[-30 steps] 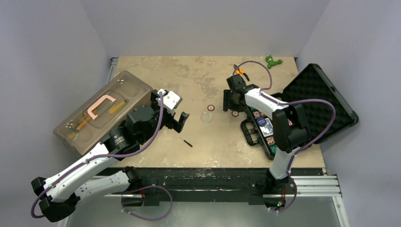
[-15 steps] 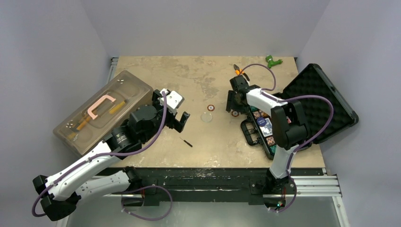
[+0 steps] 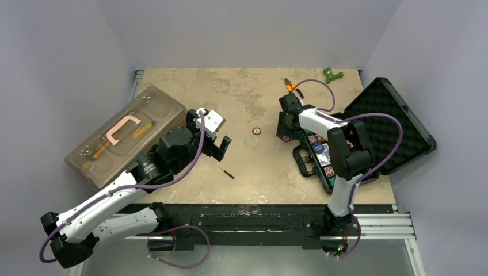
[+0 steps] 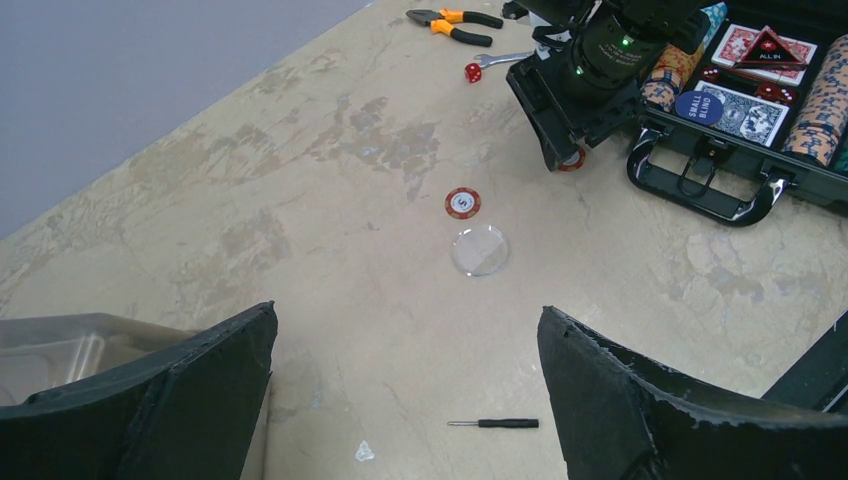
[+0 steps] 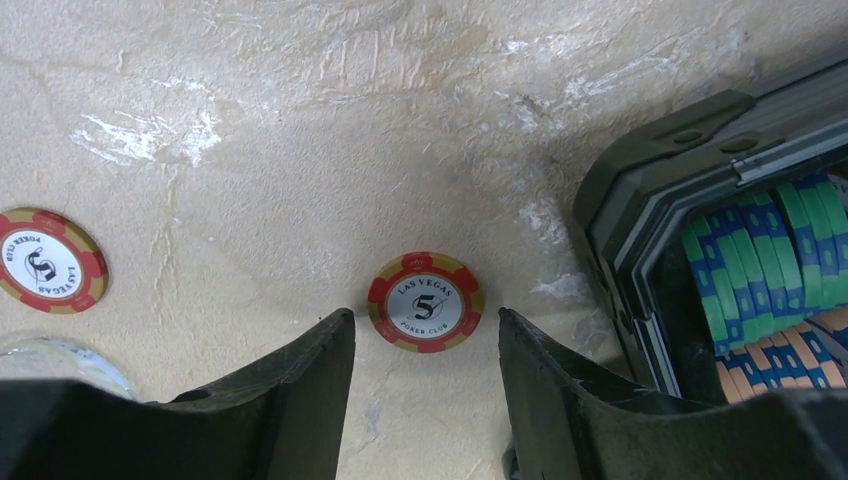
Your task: Pack up texas hold em set
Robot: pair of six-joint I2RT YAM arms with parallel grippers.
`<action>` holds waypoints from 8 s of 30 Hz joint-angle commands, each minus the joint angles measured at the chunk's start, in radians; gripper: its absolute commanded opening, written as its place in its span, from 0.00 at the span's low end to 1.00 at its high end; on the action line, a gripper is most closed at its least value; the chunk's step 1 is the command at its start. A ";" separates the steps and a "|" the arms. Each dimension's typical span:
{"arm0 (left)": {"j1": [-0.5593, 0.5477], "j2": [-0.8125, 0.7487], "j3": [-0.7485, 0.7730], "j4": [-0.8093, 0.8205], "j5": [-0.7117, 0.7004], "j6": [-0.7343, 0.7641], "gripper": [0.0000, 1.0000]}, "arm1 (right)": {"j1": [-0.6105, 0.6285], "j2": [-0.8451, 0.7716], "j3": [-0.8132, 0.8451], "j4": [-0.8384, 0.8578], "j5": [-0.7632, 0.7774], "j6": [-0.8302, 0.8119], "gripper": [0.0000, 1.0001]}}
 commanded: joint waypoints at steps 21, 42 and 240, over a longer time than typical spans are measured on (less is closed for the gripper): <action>-0.007 0.010 0.033 0.013 0.009 0.026 0.99 | 0.003 0.037 0.010 0.009 0.094 -0.025 0.46; -0.006 0.033 0.033 0.012 0.031 -0.010 0.99 | 0.003 -0.025 -0.036 0.064 0.020 -0.018 0.36; 0.381 0.823 0.660 -0.286 0.825 -0.487 1.00 | -0.146 -0.355 0.086 -0.375 0.309 -0.402 0.00</action>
